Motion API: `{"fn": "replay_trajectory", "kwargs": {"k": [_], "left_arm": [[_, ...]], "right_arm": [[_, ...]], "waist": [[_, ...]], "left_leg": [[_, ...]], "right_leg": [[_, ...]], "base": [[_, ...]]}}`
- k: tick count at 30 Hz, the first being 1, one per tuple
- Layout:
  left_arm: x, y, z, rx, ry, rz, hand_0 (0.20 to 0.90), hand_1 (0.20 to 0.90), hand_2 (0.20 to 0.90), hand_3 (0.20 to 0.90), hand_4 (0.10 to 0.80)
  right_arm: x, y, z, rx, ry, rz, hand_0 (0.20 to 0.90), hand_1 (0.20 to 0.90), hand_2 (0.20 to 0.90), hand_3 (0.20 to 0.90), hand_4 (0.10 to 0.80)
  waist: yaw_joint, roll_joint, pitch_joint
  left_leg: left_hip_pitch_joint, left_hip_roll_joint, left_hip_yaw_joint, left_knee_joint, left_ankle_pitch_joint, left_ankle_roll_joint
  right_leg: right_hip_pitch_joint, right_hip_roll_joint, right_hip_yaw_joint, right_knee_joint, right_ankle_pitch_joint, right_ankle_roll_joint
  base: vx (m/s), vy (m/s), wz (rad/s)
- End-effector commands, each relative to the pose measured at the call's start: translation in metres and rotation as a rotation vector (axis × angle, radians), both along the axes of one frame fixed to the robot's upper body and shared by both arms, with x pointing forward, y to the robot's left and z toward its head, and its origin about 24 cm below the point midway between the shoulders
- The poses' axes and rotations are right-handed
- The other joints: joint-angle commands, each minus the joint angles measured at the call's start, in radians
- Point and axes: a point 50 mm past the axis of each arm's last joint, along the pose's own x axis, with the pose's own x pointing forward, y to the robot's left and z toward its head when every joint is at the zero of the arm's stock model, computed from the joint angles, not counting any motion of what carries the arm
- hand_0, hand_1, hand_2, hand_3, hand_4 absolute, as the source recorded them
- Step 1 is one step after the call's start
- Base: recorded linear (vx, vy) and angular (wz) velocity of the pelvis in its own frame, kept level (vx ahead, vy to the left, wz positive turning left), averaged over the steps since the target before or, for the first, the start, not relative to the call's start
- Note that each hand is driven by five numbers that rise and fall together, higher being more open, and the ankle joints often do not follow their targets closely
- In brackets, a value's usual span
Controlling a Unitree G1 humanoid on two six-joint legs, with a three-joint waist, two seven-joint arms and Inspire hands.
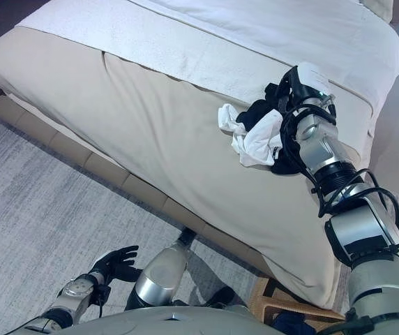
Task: Pick up the clothes from the bed and place them into the basket
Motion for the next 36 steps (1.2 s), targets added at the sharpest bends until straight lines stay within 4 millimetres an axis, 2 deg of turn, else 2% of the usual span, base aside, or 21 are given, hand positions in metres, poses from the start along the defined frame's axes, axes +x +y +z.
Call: {"fn": "replay_trajectory", "kwargs": {"k": [1, 4, 7, 13, 18, 23, 28, 32, 33, 34, 36], "left_arm": [[-0.01, 0.012, 0.003, 0.026, 0.025, -0.054, 0.9, 0.9, 0.9, 0.9, 0.8], [0.001, 0.013, 0.008, 0.024, -0.009, -0.063, 0.9, 0.9, 0.9, 0.9, 0.8], [0.021, 0.011, 0.016, 0.015, -0.074, -0.077, 0.9, 0.9, 0.9, 0.9, 0.8], [0.037, 0.007, 0.023, 0.008, -0.127, -0.08, 0.9, 0.9, 0.9, 0.9, 0.8], [0.038, 0.005, 0.023, 0.0, -0.131, -0.085, 0.9, 0.9, 0.9, 0.9, 0.8], [0.042, 0.003, 0.026, 0.007, -0.134, -0.119, 0.9, 0.9, 0.9, 0.9, 0.8], [0.05, 0.0, 0.03, 0.009, -0.141, -0.155, 0.9, 0.9, 0.9, 0.9, 0.8], [0.055, -0.003, 0.031, 0.007, -0.147, -0.169, 0.9, 0.9, 0.9, 0.9, 0.8], [0.057, -0.004, 0.033, 0.003, -0.149, -0.172, 0.9, 0.9, 0.9, 0.9, 0.8], [0.058, -0.005, 0.033, 0.002, -0.151, -0.173, 0.9, 0.9, 0.9, 0.9, 0.8], [0.06, -0.007, 0.033, -0.002, -0.154, -0.177, 0.9, 0.9, 0.9, 0.9, 0.8]], "right_arm": [[0.004, 0.019, 0.015, -0.163, 0.011, 0.087, 0.9, 0.9, 0.9, 0.9, 0.8], [0.008, 0.025, 0.003, -0.251, 0.085, 0.09, 0.9, 0.9, 0.9, 0.9, 0.8], [0.015, 0.031, 0.0, -0.361, 0.101, 0.063, 0.9, 0.9, 0.9, 0.9, 0.8], [0.022, 0.036, -0.003, -0.434, 0.172, 0.002, 0.9, 0.9, 0.9, 0.9, 0.8], [0.022, 0.017, -0.023, -0.46, 0.354, -0.116, 0.9, 0.9, 0.9, 0.9, 0.8], [0.008, -0.017, -0.051, -0.448, 0.615, -0.279, 0.9, 0.9, 0.9, 0.9, 0.8], [-0.003, -0.034, -0.069, -0.426, 0.737, -0.361, 0.9, 0.9, 0.9, 0.9, 0.8], [-0.007, -0.039, -0.074, -0.425, 0.774, -0.388, 0.9, 0.9, 0.9, 0.9, 0.8], [-0.008, -0.041, -0.075, -0.423, 0.764, -0.389, 0.436, 0.436, 0.436, 0.359, 0.259], [-0.007, -0.04, -0.075, -0.414, 0.734, -0.389, 0.3, 0.3, 0.3, 0.2, 0.1], [-0.002, -0.036, -0.069, -0.39, 0.634, -0.375, 0.3, 0.3, 0.3, 0.2, 0.1]], "waist": [[-0.014, -0.01, -0.08], [0.003, -0.009, -0.051], [0.035, -0.001, -0.001], [0.076, 0.007, 0.053], [0.102, 0.016, 0.066], [0.13, 0.02, 0.069], [0.149, 0.02, 0.071], [0.155, 0.02, 0.074], [0.155, 0.02, 0.075], [0.156, 0.02, 0.076], [0.155, 0.019, 0.079]], "left_leg": [[0.062, 0.003, 0.07, -0.091, -0.082, 0.074], [0.026, 0.003, 0.06, -0.069, -0.079, 0.072], [-0.029, 0.005, 0.045, -0.042, -0.075, 0.071], [-0.073, 0.006, 0.026, -0.044, -0.056, 0.069], [-0.09, 0.005, 0.012, -0.065, -0.035, 0.064], [-0.104, 0.001, -0.008, -0.074, -0.023, 0.062], [-0.117, -0.007, -0.02, -0.072, -0.016, 0.059], [-0.122, -0.007, -0.024, -0.07, -0.015, 0.059], [-0.124, -0.007, -0.024, -0.071, -0.014, 0.059], [-0.125, -0.007, -0.024, -0.073, -0.012, 0.058], [-0.128, -0.005, -0.022, -0.075, -0.01, 0.058]], "right_leg": [[-0.027, -0.011, 0.055, 0.145, -0.035, -0.037], [-0.049, -0.014, 0.043, 0.161, -0.046, -0.047], [-0.085, -0.022, 0.023, 0.185, -0.047, -0.057], [-0.111, -0.02, -0.011, 0.201, -0.048, -0.064], [-0.112, -0.022, -0.04, 0.204, -0.054, -0.065], [-0.109, -0.025, -0.071, 0.212, -0.058, -0.069], [-0.106, -0.024, -0.088, 0.213, -0.055, -0.068], [-0.107, -0.022, -0.092, 0.214, -0.054, -0.068], [-0.108, -0.021, -0.093, 0.214, -0.054, -0.068], [-0.109, -0.02, -0.093, 0.212, -0.053, -0.067], [-0.109, -0.016, -0.092, 0.208, -0.049, -0.065]], "base": [[-0.073, 0.001, 0.01], [-0.103, -0.014, 0.05], [-0.16, -0.054, 0.15], [-0.077, -0.043, 0.1], [-0.02, 0.001, 0.14], [0.013, -0.015, 0.16], [0.03, -0.02, 0.12], [0.014, -0.016, 0.1], [0.011, -0.007, 0.07], [0.01, -0.005, 0.05], [0.0, 0.0, 0.0]]}}
